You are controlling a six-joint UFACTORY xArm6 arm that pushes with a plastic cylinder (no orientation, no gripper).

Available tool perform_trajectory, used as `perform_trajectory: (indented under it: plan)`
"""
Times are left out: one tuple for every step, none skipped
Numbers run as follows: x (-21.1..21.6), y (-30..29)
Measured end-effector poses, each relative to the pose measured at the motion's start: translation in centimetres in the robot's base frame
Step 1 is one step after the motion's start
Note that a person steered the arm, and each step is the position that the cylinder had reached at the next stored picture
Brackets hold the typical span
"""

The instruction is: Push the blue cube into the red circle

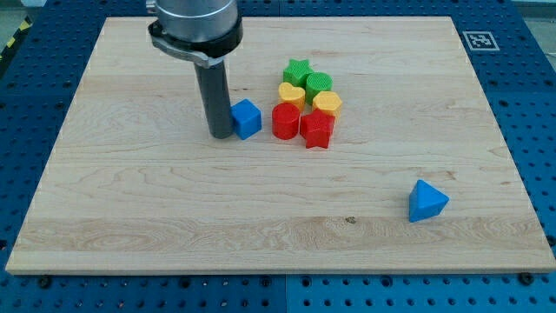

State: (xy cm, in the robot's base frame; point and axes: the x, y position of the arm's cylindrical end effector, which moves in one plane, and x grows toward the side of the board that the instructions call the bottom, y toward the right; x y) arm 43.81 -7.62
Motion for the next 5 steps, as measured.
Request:
perform_trajectory:
  plan:
    - [-0.1, 0.7]
    - [-0.5, 2.1]
    - [-0.8, 2.2]
    - [1.6, 2.2]
    - [5.9, 2.9]
